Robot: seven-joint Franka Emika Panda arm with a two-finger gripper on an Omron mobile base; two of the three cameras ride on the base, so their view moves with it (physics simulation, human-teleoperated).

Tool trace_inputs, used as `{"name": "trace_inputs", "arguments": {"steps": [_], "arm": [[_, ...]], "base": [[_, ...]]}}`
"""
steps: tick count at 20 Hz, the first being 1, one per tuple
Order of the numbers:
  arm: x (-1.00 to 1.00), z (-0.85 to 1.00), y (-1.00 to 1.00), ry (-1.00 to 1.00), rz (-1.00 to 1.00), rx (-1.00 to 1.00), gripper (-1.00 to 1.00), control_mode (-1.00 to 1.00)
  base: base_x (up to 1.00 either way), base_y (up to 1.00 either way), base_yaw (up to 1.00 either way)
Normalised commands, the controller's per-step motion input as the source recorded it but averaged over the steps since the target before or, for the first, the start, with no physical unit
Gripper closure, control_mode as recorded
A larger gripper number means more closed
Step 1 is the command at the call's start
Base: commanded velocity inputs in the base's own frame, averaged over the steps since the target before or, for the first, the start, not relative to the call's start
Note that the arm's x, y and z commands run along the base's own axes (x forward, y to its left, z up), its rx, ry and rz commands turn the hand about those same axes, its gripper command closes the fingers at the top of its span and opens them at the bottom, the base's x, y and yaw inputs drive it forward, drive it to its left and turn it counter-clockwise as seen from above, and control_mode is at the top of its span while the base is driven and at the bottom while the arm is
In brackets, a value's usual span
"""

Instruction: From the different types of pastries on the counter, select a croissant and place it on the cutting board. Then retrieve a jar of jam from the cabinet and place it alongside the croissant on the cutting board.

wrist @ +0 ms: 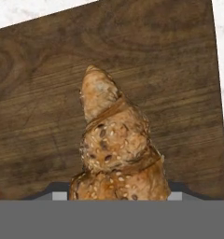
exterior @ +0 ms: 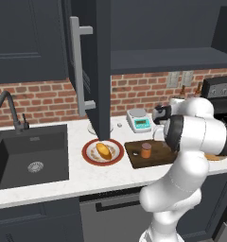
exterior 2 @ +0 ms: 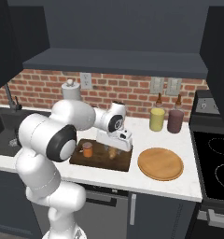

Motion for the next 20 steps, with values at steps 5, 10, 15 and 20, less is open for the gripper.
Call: {"name": "trace_inputs", "arguments": {"steps": [5,10,15,20], "arm": [[0.03,-0.02,0.00,0.00,0.00,0.11,1.00,-1.00],[0.07,-0.02,0.00,0.00,0.00,0.03,1.00,-1.00],[0.00,-0.38,0.03,0.00,0.00,-0.05,1.00,-1.00],[0.05,-0.34,0.13,0.00,0.00,-0.03,1.00,-1.00]], "base": [[0.00,0.00,0.00],[0.00,0.00,0.00],[0.00,0.00,0.00],[0.00,0.00,0.00]]}}
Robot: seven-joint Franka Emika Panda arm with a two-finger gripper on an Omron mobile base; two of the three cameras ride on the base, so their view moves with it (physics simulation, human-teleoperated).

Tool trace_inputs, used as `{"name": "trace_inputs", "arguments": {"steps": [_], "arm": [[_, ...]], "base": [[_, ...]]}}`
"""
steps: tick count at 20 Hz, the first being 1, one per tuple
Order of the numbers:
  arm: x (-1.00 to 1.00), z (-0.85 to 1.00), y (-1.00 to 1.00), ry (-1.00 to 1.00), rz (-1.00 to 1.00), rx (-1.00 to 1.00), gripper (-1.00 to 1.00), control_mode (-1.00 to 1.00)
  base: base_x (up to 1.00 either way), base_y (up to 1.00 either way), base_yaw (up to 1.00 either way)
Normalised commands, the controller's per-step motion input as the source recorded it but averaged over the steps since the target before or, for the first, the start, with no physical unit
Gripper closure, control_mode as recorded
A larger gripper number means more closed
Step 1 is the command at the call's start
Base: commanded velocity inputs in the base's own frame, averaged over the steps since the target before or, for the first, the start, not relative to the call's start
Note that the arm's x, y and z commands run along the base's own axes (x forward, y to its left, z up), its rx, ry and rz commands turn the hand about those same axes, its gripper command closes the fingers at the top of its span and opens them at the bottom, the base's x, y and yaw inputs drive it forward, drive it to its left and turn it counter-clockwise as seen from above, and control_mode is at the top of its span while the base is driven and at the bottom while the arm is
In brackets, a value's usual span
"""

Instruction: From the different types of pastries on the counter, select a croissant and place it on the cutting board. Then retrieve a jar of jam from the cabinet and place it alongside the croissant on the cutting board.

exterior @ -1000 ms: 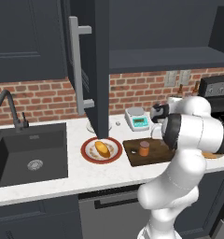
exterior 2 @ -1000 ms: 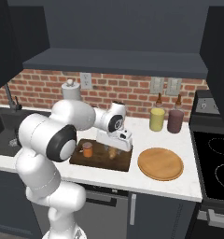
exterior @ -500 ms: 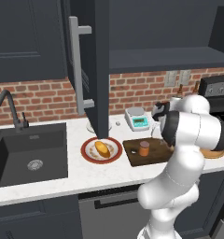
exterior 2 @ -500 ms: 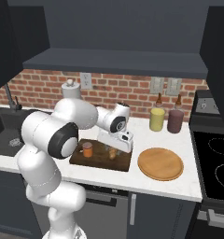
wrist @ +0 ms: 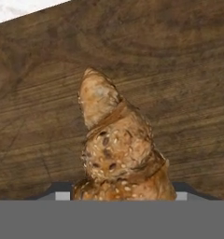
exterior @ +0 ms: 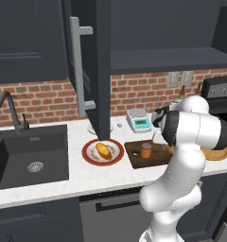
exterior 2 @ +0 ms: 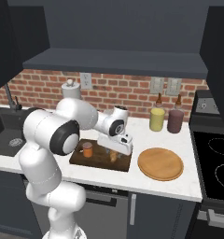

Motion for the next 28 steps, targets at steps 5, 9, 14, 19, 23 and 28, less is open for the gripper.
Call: {"name": "trace_inputs", "arguments": {"steps": [5,9,14,19,23,28], "arm": [[0.06,-0.12,0.08,0.02,-0.01,0.00,-1.00,-1.00],[0.00,0.00,0.00,0.05,0.00,0.00,-1.00,-1.00],[0.00,0.09,-0.09,0.04,0.00,0.03,-1.00,-1.00],[0.00,0.37,-0.11,0.00,0.00,0.03,-1.00,-1.00],[-0.01,0.62,-0.11,0.00,0.00,0.05,-1.00,-1.00],[-0.46,0.10,0.03,0.00,0.00,0.01,-1.00,-1.00]], "base": [[0.00,0.00,0.00],[0.00,0.00,0.00],[0.00,0.00,0.00],[0.00,0.00,0.00],[0.00,0.00,0.00],[0.00,0.00,0.00]]}}
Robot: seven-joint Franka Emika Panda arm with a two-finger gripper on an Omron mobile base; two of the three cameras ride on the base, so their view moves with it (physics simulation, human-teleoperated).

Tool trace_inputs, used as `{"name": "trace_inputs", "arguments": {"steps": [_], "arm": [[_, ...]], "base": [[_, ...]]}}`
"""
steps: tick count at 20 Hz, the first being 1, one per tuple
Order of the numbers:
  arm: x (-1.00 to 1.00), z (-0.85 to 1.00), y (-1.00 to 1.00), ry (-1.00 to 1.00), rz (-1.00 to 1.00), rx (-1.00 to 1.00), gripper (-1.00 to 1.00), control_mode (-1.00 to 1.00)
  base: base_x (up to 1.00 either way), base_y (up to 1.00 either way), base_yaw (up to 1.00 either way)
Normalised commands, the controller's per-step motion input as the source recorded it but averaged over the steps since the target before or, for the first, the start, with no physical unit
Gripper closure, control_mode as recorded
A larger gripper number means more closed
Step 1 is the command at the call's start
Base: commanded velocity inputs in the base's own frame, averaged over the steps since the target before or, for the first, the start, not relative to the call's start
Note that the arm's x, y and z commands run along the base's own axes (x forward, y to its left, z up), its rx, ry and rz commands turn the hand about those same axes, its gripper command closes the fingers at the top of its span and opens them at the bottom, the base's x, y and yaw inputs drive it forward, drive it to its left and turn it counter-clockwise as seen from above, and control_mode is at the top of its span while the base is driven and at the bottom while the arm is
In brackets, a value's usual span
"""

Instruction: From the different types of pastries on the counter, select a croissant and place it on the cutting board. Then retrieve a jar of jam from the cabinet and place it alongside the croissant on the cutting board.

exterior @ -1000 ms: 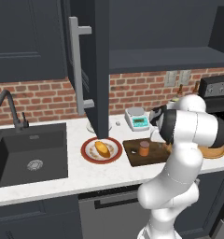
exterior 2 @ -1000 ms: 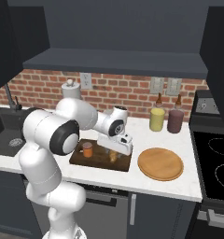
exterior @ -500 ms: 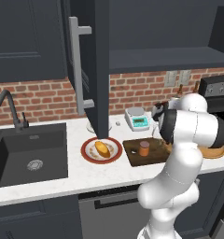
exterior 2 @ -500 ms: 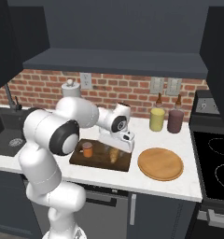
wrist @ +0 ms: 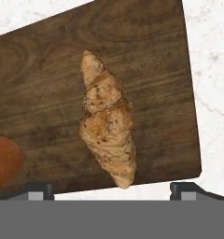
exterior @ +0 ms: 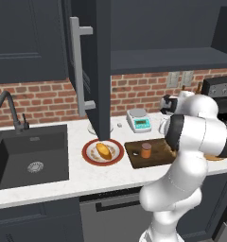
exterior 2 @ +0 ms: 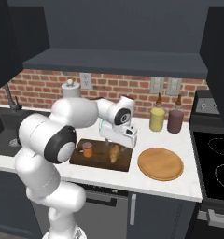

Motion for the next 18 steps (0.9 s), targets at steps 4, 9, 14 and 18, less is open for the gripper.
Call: {"name": "trace_inputs", "arguments": {"steps": [4,9,14,18], "arm": [[-0.74,-0.01,0.05,-0.01,0.00,0.00,-1.00,-1.00],[-1.00,-0.45,0.32,-0.17,-0.02,-0.02,-1.00,-1.00],[-1.00,-0.60,0.50,-0.35,0.00,-0.12,-1.00,-1.00],[-1.00,-0.51,0.48,-0.35,0.00,-0.12,-1.00,-1.00]], "base": [[0.00,0.00,0.00],[0.00,0.00,0.00],[0.00,0.00,0.00],[0.00,0.00,0.00]]}}
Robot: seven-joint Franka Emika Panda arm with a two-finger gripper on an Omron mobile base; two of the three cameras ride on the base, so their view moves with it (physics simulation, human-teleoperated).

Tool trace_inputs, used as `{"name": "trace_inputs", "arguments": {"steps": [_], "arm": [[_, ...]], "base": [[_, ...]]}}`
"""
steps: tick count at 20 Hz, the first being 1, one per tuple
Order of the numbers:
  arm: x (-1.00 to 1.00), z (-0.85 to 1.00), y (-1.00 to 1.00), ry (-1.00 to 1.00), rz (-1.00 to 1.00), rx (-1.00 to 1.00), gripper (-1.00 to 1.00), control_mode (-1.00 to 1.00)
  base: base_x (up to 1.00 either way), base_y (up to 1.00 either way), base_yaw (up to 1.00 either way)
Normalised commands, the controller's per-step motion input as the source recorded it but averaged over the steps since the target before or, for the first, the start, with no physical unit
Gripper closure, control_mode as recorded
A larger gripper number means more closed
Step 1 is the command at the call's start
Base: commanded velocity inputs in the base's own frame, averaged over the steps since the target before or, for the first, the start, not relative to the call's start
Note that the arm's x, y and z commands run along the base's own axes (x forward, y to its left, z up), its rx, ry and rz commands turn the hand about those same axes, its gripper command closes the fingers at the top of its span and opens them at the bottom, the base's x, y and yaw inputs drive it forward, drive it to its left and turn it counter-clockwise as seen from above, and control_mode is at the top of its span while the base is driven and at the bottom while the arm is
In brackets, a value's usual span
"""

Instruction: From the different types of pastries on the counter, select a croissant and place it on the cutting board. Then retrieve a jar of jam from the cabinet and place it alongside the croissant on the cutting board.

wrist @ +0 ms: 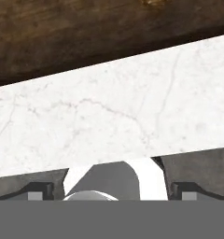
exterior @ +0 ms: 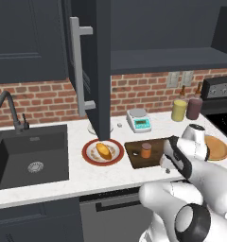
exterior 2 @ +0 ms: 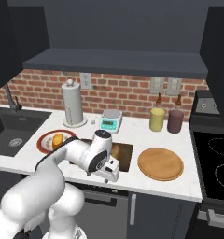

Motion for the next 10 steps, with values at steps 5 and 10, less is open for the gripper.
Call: {"name": "trace_inputs", "arguments": {"steps": [5,10], "arm": [[-1.00,-0.44,0.38,-0.31,0.00,-0.11,-1.00,-1.00],[-1.00,-0.35,0.31,-0.26,0.00,-0.07,-1.00,-1.00]], "base": [[0.00,0.00,0.00],[0.00,0.00,0.00]]}}
